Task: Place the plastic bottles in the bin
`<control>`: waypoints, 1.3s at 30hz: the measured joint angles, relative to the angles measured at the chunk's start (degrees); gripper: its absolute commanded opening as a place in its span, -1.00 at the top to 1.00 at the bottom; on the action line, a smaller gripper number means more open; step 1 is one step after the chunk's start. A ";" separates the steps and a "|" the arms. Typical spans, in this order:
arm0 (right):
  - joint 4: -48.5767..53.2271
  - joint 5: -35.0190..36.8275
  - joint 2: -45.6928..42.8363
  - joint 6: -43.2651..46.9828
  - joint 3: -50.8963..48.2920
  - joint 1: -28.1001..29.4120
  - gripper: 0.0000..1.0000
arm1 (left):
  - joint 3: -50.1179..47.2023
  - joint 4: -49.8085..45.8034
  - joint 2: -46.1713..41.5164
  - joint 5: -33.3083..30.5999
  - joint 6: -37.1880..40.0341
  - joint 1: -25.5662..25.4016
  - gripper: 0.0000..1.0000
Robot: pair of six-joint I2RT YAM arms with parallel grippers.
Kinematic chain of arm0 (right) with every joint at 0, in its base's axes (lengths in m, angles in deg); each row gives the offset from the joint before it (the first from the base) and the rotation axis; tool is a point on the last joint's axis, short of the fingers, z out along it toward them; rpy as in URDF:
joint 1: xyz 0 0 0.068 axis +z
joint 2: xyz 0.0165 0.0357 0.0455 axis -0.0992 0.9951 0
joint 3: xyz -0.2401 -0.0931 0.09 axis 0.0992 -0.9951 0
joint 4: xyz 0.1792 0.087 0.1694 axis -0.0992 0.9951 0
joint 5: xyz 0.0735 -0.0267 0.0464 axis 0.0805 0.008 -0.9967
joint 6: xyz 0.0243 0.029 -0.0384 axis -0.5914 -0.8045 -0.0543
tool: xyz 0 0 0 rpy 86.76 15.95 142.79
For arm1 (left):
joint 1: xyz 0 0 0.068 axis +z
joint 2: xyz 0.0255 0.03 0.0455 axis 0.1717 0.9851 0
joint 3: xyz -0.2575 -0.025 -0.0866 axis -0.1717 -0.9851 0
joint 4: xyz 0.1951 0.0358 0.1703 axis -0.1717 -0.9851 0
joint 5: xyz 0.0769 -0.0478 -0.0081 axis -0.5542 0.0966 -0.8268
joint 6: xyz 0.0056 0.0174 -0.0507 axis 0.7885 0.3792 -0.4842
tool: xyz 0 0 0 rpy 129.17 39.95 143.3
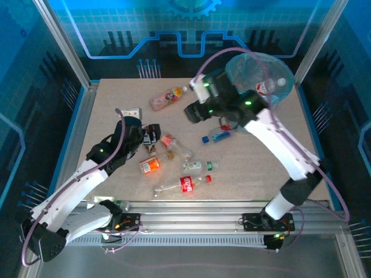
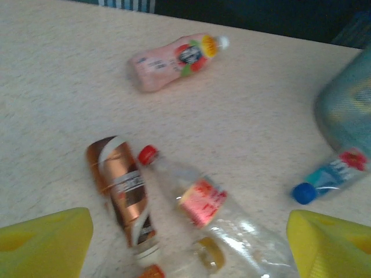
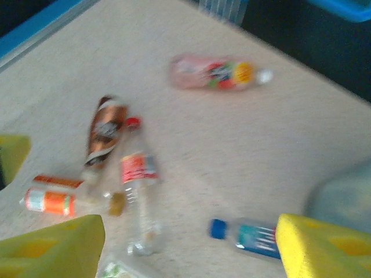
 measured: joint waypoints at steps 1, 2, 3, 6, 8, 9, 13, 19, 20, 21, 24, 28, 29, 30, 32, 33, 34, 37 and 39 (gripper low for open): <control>-0.33 -1.18 2.38 -0.35 -0.02 0.85 -0.49 | -0.96 -0.31 -0.76 -0.52 -0.31 0.26 -0.78; -0.50 -2.62 6.19 -0.72 0.37 1.97 -0.49 | -1.75 -0.66 -1.57 -1.01 -0.35 0.42 -0.79; -0.35 -3.61 10.14 -1.14 1.42 2.86 -0.49 | -2.38 -1.01 -2.51 -1.42 -0.39 0.50 -0.79; 1.40 -5.40 21.99 -1.77 7.28 4.57 -0.51 | -3.17 -2.32 -4.79 -2.16 -0.59 0.72 -0.79; 3.72 -6.05 30.67 -1.99 13.55 5.20 -0.52 | -3.54 -2.80 -6.38 -2.56 -1.03 0.96 -0.79; 4.92 -6.03 33.86 -1.99 16.37 5.31 -0.53 | -3.74 -2.86 -6.93 -2.60 -1.42 1.07 -0.79; 8.33 -6.03 43.36 -1.97 25.33 5.20 -0.54 | -4.87 -2.89 -8.59 -2.56 -1.88 1.25 -0.79; 10.71 -6.05 48.17 -1.97 28.92 5.14 -0.55 | -5.31 -2.91 -8.90 -2.49 -1.88 1.29 -0.80; 10.71 -6.01 48.63 -1.99 28.96 5.14 -0.55 | -5.35 -2.89 -8.98 -2.49 -1.86 1.29 -0.80; 10.82 -5.92 49.11 -1.99 28.96 5.14 -0.55 | -5.35 -2.89 -9.03 -2.49 -1.86 1.29 -0.80; 10.99 -5.66 50.58 -2.01 28.96 5.14 -0.54 | -5.40 -2.86 -9.05 -2.47 -1.88 1.29 -0.79; 10.97 -4.70 51.78 -1.97 28.96 5.14 -0.40 | -5.42 -2.84 -9.05 -2.27 -1.88 1.29 -0.79; 10.95 -4.52 51.89 -1.97 28.96 5.14 -0.32 | -5.42 -2.84 -9.05 -2.12 -1.88 1.29 -0.79; 10.95 -4.44 51.89 -2.12 28.96 5.11 -0.28 | -5.42 -2.84 -9.05 -1.95 -1.88 1.29 -0.79; 10.91 -3.98 51.89 -1.99 28.96 5.11 -0.25 | -5.42 -2.82 -8.96 -1.68 -1.88 1.29 -0.79; 10.91 -3.67 51.89 -1.86 28.96 5.11 -0.24 | -5.40 -2.82 -8.87 -1.46 -1.88 1.29 -0.79; 10.91 -3.30 51.80 -1.75 28.96 5.11 -0.22 | -5.40 -2.80 -8.68 -1.33 -1.86 1.29 -0.79; 10.93 -2.12 50.71 -1.40 28.96 5.01 -0.14 | -5.33 -2.38 -7.65 -0.70 -1.75 1.31 -0.79; 10.86 -1.33 48.57 -1.11 28.94 4.72 -0.11 | -4.68 -2.38 -6.36 -0.26 -1.29 1.31 -0.78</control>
